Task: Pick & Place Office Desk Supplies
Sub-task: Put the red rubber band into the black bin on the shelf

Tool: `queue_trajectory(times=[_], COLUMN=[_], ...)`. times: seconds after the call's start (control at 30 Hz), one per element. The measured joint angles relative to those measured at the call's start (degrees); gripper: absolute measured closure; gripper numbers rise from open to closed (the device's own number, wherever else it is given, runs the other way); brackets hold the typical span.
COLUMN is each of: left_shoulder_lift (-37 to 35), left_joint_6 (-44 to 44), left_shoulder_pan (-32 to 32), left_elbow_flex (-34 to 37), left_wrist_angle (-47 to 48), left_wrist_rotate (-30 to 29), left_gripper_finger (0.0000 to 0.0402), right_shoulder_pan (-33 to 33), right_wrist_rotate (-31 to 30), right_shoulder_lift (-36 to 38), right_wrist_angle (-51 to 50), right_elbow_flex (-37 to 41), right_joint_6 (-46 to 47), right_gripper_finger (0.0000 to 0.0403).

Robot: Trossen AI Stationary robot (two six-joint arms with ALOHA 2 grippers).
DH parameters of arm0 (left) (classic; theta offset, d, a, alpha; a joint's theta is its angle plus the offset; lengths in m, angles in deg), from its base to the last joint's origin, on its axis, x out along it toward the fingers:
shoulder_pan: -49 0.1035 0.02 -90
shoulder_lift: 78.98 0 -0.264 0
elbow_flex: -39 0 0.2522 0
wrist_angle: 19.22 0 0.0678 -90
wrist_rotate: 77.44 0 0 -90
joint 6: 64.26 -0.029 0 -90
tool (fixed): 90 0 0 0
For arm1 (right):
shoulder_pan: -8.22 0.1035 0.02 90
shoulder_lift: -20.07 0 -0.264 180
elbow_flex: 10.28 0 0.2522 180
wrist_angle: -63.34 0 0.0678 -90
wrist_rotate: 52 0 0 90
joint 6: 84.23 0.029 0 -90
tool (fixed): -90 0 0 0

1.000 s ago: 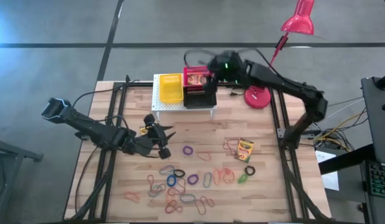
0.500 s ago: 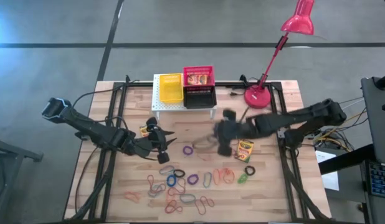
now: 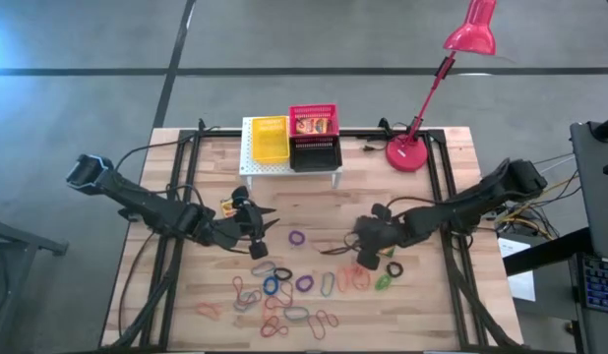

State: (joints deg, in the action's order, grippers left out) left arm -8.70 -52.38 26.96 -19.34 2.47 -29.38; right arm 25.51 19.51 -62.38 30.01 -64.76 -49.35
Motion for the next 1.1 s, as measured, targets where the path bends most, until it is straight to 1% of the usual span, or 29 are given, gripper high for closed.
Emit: queue_trajectory(times=[0.1,0.23,0.37,0.5,0.57,0.67,0.77,0.9,1.0,1.1], left_shoulder_lift=[0.0,0.0,0.0,0.0,0.0,0.0,0.0,0.0,0.0,0.0], left_joint_6=[1.5,1.7,2.5,3.1,3.2,3.3,3.6,3.7,3.7,3.7], left_shoulder_pan=[0.0,0.0,0.0,0.0,0.0,0.0,0.0,0.0,0.0,0.0], left_elbow_flex=[0.0,0.0,0.0,0.0,0.0,0.0,0.0,0.0,0.0,0.0], left_wrist_angle=[0.0,0.0,0.0,0.0,0.0,0.0,0.0,0.0,0.0,0.0], left_wrist_rotate=[0.0,0.0,0.0,0.0,0.0,0.0,0.0,0.0,0.0,0.0], left_gripper_finger=[0.0280,0.0280,0.0280,0.0280,0.0280,0.0280,0.0280,0.0280,0.0280,0.0280], right_shoulder_pan=[-0.7,-1.4,-2.4,-2.7,-2.7,-2.7,-2.8,-2.8,-2.7,-2.6], right_wrist_rotate=[-1.5,-5.6,-5.7,-5.7,-4.7,-1.1,0.1,0.0,0.2,-0.8], right_shoulder_lift=[0.0,-0.1,-0.1,-0.1,-0.1,-0.1,0.0,0.0,0.1,0.0], right_wrist_angle=[4.2,5.2,5.3,5.4,5.9,10.6,14.7,15.6,16.0,16.2], right_elbow_flex=[3.1,5.8,7.6,9.3,10.2,12.0,13.9,14.8,15.0,15.0], right_joint_6=[-1.3,-1.4,-0.8,1.4,1.8,0.9,0.7,0.4,-1.9,-3.4], right_gripper_finger=[0.0257,0.0264,0.0271,0.0276,0.0279,0.0285,0.0293,0.0315,0.0343,0.0376])
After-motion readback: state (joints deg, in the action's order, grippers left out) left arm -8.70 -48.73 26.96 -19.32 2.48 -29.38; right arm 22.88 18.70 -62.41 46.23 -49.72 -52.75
